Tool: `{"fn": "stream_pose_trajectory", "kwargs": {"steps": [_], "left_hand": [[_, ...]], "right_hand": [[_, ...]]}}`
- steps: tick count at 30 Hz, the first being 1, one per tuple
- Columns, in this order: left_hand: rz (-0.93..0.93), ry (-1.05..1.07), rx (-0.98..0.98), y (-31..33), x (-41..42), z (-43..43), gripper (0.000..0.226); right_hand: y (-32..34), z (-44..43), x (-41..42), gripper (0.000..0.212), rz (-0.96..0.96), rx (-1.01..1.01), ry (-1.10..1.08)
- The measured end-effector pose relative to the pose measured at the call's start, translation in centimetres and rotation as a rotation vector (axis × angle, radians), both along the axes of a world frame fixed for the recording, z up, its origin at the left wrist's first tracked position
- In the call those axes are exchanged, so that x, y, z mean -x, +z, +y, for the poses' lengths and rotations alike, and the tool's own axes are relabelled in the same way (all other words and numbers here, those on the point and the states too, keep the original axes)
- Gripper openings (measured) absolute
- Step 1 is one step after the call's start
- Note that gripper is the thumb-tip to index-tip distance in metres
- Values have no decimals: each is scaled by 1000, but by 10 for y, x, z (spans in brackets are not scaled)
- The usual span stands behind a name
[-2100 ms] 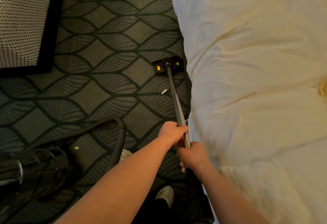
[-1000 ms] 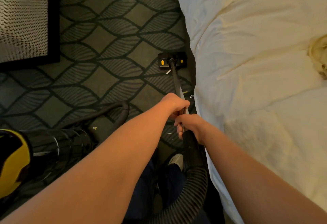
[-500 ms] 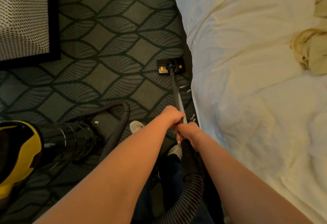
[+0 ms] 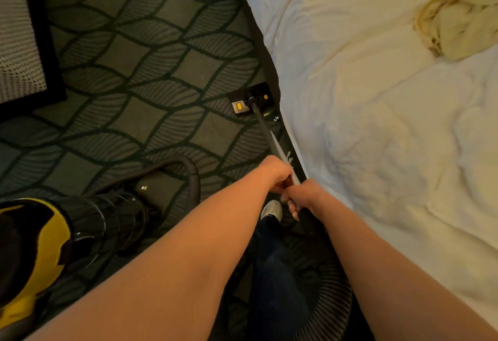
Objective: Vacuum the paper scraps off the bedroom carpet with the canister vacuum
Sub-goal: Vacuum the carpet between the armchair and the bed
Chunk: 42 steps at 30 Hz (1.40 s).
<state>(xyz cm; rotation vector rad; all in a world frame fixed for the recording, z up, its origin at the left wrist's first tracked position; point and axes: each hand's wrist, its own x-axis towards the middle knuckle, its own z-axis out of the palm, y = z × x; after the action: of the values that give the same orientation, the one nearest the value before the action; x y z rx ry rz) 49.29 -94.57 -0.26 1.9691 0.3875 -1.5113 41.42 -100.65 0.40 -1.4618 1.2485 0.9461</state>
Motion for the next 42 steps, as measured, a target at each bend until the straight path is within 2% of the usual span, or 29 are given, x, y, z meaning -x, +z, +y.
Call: {"fn": "stream_pose_trajectory", "kwargs": {"steps": [2, 6, 13, 19, 26, 28, 32, 36, 40, 42], "left_hand": [[-10, -56, -1, 2, 8, 8, 17], [18, -110, -1, 7, 26, 24, 21], [28, -83, 61, 11, 53, 34, 25], [36, -123, 51, 17, 73, 25, 23], [52, -146, 12, 22, 103, 9, 22], [42, -148, 2, 23, 111, 7, 21], [31, -160, -16, 24, 122, 6, 22], [24, -163, -12, 24, 134, 7, 21], [22, -164, -12, 29, 148, 10, 20], [26, -156, -15, 29, 152, 12, 26]], "right_hand": [[5, 9, 11, 9, 0, -12, -41], [10, 28, 34, 24, 10, -7, -104], [20, 35, 59, 7, 12, 31, -40], [35, 27, 82, 7, 39, -94, -140], [32, 10, 114, 7, 68, -159, -150], [31, 7, 121, 10, 60, -158, -150], [27, 2, 135, 31, 44, -175, -163], [30, 5, 144, 15, 38, -201, -177], [24, 9, 156, 37, 18, -173, -166], [24, 12, 161, 39, 6, -161, -160]]}}
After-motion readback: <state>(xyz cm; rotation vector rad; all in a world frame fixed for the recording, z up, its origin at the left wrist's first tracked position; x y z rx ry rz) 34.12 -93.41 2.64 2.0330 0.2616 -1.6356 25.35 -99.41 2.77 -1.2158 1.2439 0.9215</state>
